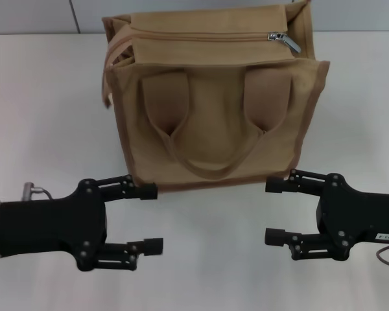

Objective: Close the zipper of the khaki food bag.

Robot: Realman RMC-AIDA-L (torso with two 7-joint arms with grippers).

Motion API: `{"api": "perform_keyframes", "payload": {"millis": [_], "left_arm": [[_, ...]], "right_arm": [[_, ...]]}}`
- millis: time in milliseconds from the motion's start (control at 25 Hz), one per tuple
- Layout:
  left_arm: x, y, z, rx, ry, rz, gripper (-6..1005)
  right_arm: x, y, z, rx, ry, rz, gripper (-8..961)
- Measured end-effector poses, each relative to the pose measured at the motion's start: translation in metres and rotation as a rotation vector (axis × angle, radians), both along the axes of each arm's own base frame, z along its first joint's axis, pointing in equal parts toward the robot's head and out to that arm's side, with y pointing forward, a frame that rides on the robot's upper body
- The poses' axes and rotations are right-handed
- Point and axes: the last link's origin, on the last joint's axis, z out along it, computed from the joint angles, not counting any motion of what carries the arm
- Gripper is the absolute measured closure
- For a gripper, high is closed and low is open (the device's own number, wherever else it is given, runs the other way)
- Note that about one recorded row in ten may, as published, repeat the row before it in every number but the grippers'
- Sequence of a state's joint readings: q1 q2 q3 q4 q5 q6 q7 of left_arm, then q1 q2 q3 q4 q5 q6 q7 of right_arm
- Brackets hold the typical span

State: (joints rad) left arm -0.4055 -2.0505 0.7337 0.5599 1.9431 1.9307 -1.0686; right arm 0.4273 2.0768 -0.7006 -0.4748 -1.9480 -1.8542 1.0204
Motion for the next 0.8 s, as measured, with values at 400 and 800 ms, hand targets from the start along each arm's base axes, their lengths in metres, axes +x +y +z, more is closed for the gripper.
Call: {"api": "perform_keyframes", "payload": {"millis": [400,800], "left_arm": [[-0.0003,0.0004,-0.0078,-0.005,0.011,0.012,184],[-0.0004,0.0004,-0.0078,-0.007,0.012,0.012,184]], "right_arm": [[-0.0019,0.0014,-0.003,-0.01,-0.008,0.009,142],[-0.0025,0.002,-0.0031,-0.013,-0.008,0.009,142]]}}
